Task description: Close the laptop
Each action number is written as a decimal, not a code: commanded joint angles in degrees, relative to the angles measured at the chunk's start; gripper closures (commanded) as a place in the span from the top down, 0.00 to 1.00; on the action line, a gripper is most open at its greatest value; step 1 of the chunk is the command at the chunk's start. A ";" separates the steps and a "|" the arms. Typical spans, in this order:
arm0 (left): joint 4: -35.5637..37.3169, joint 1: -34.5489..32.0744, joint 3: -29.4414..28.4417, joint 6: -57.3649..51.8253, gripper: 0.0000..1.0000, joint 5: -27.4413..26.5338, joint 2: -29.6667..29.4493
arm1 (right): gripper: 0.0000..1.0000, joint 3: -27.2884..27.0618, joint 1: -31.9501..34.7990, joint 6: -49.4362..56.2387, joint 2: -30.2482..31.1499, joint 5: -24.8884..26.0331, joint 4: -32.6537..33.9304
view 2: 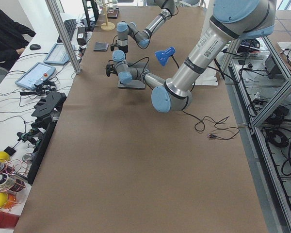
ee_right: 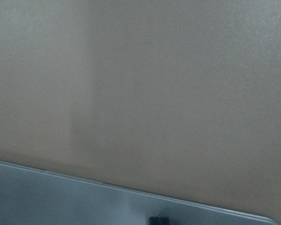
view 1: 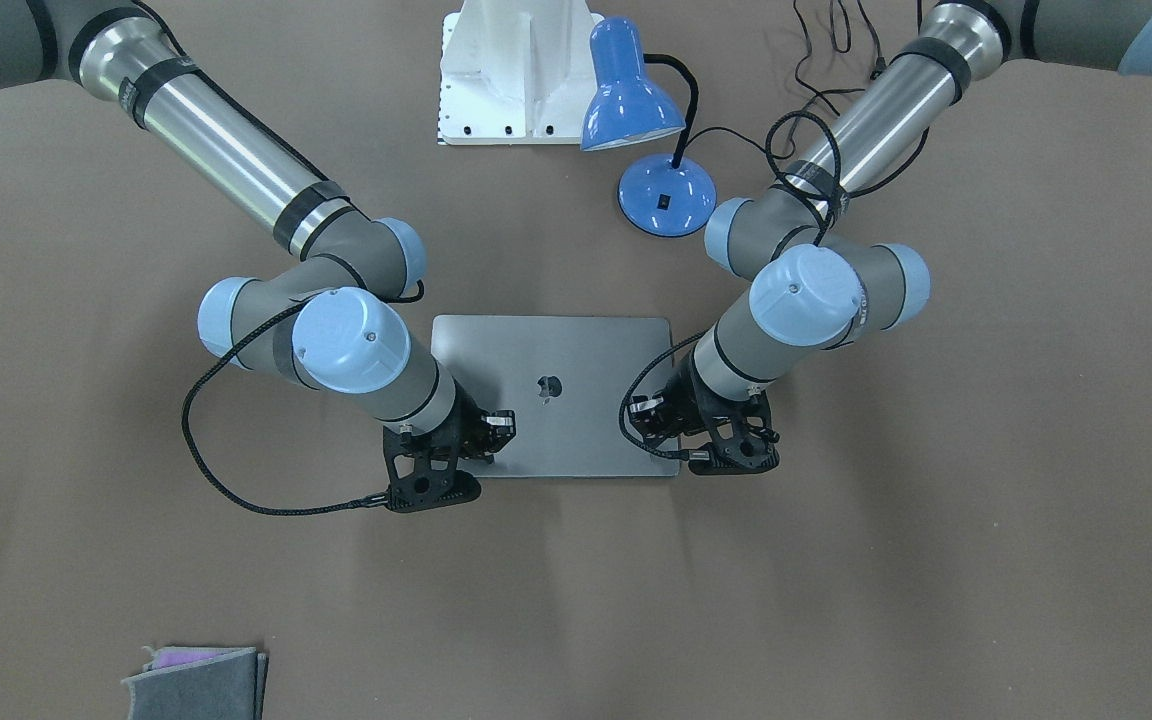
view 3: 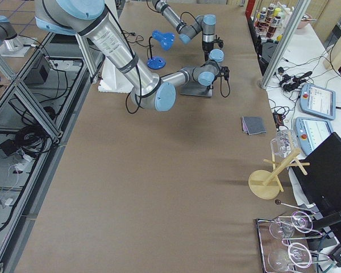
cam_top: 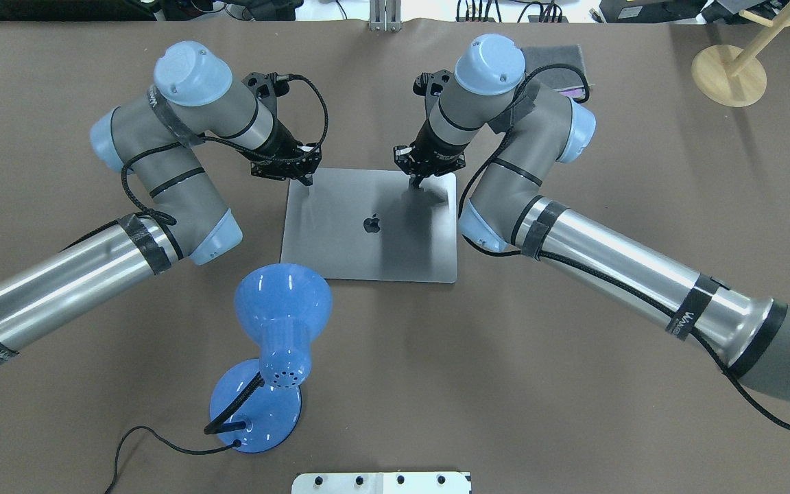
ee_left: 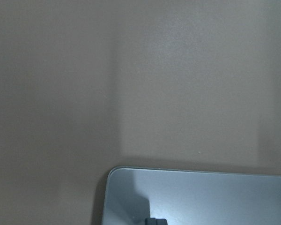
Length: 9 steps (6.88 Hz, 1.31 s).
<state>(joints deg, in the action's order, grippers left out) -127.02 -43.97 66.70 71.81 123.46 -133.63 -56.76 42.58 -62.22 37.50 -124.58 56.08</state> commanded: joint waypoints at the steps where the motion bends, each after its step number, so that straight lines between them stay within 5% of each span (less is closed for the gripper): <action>1: -0.07 -0.59 0.53 0.43 0.00 0.46 -0.67 | 0.00 -1.24 4.68 -0.36 -1.55 -6.61 0.43; 3: 0.28 -2.95 2.11 0.18 0.00 1.16 -0.58 | 0.00 -3.51 8.37 0.25 -0.68 -11.18 0.78; 4: 1.06 -6.54 2.90 -0.18 0.43 4.39 -0.49 | 0.36 -7.27 11.18 -0.18 2.29 -12.26 1.13; 5: 1.59 -8.05 5.52 -0.18 0.98 3.81 0.38 | 0.99 -11.40 13.12 0.34 5.80 -12.79 3.75; 9: 9.63 -21.92 18.77 -10.30 0.98 4.33 12.91 | 1.00 -22.13 23.59 10.08 20.46 -13.25 9.30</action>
<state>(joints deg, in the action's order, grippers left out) -121.31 -61.90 80.94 67.74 127.72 -125.06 -75.85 63.95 -54.73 53.27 -138.76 63.79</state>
